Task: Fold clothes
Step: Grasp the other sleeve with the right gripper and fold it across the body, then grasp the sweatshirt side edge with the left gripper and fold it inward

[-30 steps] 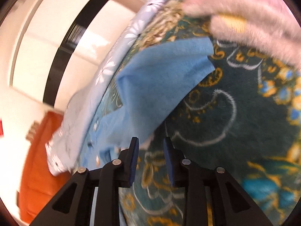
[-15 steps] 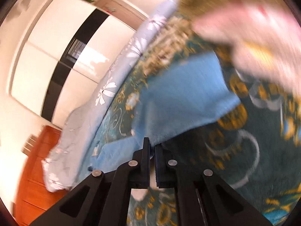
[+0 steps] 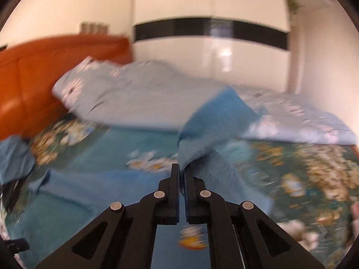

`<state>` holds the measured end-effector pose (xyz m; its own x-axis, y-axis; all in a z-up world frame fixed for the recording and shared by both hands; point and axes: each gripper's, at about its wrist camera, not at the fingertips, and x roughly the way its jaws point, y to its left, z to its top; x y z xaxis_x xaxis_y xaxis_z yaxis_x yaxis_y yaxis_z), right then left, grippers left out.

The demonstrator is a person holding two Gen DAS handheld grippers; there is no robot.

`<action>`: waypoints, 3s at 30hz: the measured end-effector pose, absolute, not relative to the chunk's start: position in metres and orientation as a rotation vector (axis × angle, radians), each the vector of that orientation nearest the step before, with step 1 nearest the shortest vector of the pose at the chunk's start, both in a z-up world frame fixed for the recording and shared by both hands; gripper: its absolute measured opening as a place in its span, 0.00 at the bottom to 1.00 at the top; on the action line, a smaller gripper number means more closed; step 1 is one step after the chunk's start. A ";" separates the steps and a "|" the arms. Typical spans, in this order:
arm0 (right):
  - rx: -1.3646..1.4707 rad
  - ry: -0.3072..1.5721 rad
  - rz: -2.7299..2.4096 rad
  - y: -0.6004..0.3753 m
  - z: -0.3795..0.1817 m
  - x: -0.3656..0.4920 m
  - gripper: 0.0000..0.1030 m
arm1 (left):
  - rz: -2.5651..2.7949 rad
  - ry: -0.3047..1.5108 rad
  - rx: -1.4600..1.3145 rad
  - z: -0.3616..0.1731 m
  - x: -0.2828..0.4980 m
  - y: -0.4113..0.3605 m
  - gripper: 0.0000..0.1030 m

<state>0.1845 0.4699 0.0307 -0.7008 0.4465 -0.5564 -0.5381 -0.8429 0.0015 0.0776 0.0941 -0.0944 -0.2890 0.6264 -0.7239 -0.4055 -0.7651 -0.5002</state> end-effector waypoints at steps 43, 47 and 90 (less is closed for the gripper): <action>-0.859 1.196 2.142 0.663 -0.068 0.243 0.04 | 1.743 0.009 -1.395 -0.083 -0.042 0.375 0.07; -0.835 1.079 2.181 0.667 -0.053 0.251 0.03 | 1.756 0.045 -1.302 -0.071 -0.040 0.378 0.06; -1.148 0.845 2.232 0.546 -0.064 0.280 0.01 | 2.261 0.487 -1.246 -0.084 -0.077 0.186 0.27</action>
<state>0.2800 0.5462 -0.0640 -0.5274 0.1387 -0.8382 -0.6590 -0.6895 0.3005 -0.0775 0.1859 -0.0839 -0.4496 0.2593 -0.8547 -0.5881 -0.8062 0.0648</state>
